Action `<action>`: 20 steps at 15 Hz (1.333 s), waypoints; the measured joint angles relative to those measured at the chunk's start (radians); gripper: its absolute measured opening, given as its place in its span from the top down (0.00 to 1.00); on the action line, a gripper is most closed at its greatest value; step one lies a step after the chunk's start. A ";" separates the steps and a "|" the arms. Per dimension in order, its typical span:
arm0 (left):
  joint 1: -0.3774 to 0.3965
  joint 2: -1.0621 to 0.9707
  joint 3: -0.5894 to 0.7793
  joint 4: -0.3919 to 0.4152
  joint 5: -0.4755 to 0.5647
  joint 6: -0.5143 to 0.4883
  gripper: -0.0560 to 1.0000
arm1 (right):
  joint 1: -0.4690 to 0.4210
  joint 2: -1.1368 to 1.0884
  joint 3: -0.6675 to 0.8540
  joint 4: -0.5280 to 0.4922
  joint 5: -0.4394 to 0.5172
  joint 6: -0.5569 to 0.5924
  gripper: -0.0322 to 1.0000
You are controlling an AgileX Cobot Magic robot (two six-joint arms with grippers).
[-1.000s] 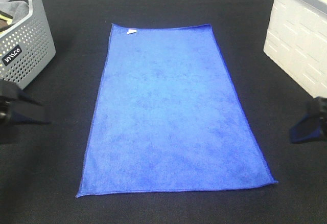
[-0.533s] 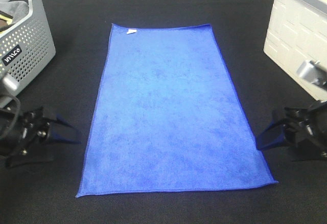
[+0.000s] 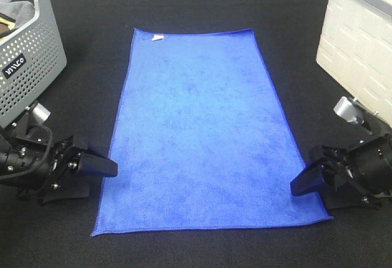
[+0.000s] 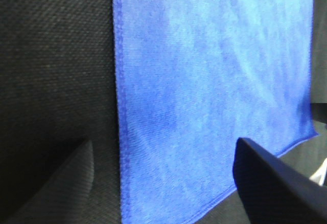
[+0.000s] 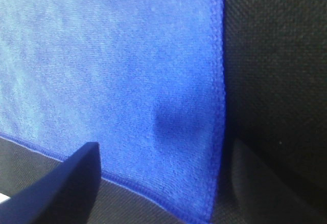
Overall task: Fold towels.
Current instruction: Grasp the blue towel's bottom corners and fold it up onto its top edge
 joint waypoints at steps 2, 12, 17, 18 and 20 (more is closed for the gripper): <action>-0.001 0.017 -0.007 -0.006 0.016 0.000 0.27 | 0.000 0.020 0.000 0.024 0.002 -0.024 0.33; -0.114 0.104 -0.098 -0.006 -0.032 -0.056 0.90 | 0.000 0.138 -0.036 0.190 0.027 -0.177 0.93; -0.116 0.089 -0.098 0.045 -0.031 -0.064 0.95 | 0.000 0.130 -0.036 0.183 0.035 -0.160 0.97; -0.116 0.071 -0.098 0.088 -0.035 -0.090 0.95 | 0.000 0.108 -0.036 0.166 0.037 -0.134 0.97; -0.113 0.022 -0.098 0.208 -0.036 -0.190 0.95 | 0.000 0.049 -0.035 0.095 0.065 -0.062 0.97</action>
